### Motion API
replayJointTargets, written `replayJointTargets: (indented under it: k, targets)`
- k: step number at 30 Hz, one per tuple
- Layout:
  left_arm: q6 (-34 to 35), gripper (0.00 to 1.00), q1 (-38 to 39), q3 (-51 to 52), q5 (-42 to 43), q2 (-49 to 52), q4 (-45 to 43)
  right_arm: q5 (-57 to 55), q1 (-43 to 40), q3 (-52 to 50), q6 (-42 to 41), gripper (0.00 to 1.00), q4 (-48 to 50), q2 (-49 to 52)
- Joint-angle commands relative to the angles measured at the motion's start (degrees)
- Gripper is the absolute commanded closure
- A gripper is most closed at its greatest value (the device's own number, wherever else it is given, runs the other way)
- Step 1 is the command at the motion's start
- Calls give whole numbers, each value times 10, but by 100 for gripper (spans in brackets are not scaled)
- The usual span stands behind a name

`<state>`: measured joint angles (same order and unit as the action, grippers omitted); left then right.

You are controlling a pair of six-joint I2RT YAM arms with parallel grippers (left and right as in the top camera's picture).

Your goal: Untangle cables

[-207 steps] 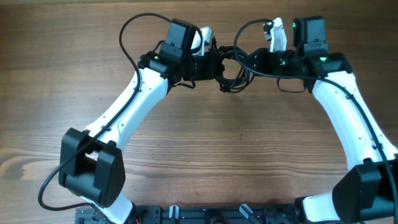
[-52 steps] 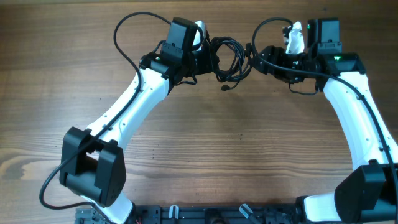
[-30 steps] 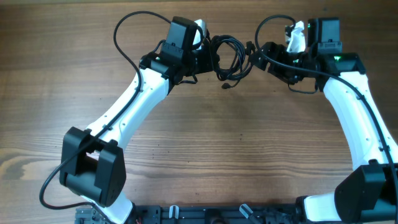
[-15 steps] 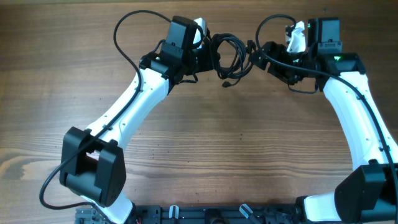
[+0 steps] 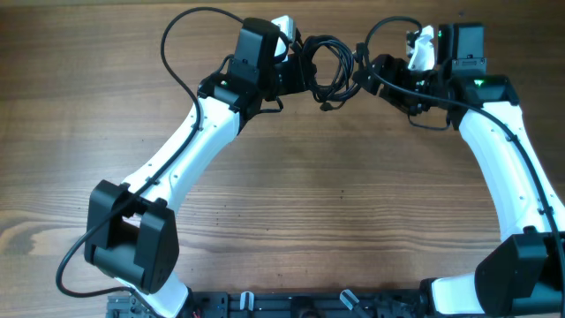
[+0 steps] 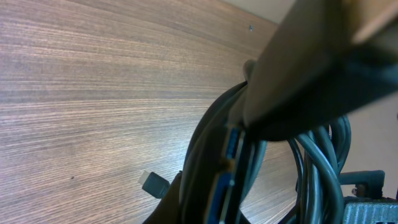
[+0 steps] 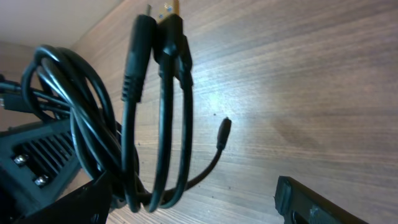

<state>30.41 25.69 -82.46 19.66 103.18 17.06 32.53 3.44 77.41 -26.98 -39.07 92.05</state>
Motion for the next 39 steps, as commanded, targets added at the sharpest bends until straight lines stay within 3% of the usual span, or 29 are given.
replayJointTargets:
  k: [1,19,39]
  targets:
    - [-17,96,-12,0,26,-6,-15,37,-1,9,0,15,13,12]
    - [-44,96,-13,0,93,-17,-59,130,-58,9,101,21,-10,-34]
    - [-42,96,1,0,92,-17,-57,97,-45,9,37,20,-6,-34]
